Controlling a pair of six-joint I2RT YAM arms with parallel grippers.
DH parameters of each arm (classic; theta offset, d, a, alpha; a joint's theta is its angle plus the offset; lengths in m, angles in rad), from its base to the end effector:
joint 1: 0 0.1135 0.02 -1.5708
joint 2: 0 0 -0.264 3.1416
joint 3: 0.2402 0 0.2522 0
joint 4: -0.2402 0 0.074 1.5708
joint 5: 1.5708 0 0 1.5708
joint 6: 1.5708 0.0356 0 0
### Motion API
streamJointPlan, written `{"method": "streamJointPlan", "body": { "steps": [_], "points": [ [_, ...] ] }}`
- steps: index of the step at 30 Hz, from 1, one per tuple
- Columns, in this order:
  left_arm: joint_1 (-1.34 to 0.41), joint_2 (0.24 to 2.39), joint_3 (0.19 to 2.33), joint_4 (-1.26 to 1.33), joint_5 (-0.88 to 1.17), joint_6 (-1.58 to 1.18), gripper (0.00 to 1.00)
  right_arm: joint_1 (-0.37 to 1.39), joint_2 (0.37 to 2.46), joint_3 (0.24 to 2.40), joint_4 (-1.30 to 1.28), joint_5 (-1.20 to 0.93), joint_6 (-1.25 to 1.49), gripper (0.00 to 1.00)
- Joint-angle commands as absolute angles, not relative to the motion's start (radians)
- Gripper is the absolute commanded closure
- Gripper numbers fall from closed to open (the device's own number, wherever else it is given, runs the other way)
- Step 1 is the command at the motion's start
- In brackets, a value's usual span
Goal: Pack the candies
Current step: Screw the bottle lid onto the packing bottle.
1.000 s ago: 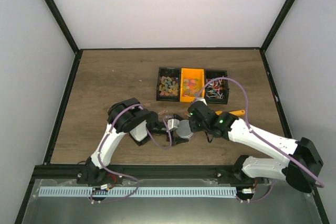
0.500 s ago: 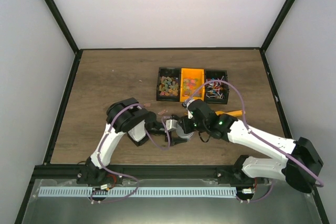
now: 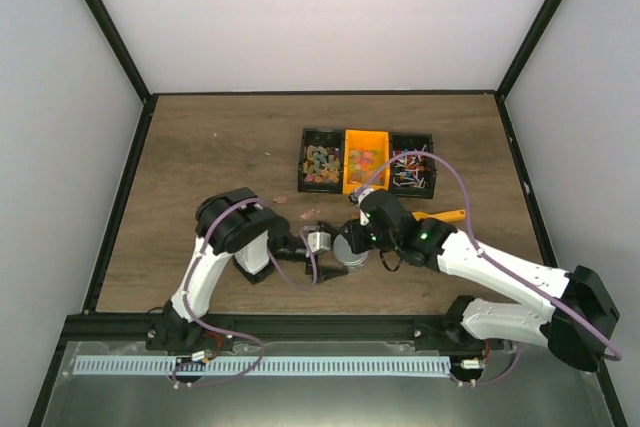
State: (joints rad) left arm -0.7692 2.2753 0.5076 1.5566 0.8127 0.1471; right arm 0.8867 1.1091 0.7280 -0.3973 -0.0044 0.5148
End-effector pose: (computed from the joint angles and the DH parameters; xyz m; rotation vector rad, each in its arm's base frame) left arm 0.1963 -0.2260 0.0421 1.3288 1.3090 -1.1576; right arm 0.1453 0.1785 0.2375 -0.4564 2.4138 0.6667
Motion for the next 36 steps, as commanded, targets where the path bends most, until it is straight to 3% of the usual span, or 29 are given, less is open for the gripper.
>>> {"method": "streamJointPlan", "body": {
  "steps": [1, 13, 22, 28, 36],
  "points": [
    [-0.734, 2.362, 0.353, 1.773, 0.811, 0.044, 0.0, 0.888, 1.116, 0.744, -0.405, 0.013, 0.523, 0.78],
    [-0.693, 2.286, 0.315, 1.773, 0.828, 0.008, 0.0, 0.901, 1.205, 0.773, -0.374, -0.021, 0.496, 0.78],
    [-0.573, 2.319, 0.233, 1.773, 0.784, 0.085, 0.0, 1.073, 1.388, 0.921, -0.454, 0.179, 0.542, 0.79],
    [-0.47, 2.327, 0.206, 1.773, 0.841, 0.105, 0.0, 1.101, 1.452, 0.931, -0.448, 0.178, 0.574, 0.79],
    [-0.464, 2.338, 0.216, 1.773, 0.831, 0.08, 0.0, 1.115, 1.474, 0.91, -0.449, 0.171, 0.591, 0.79]
  ]
}}
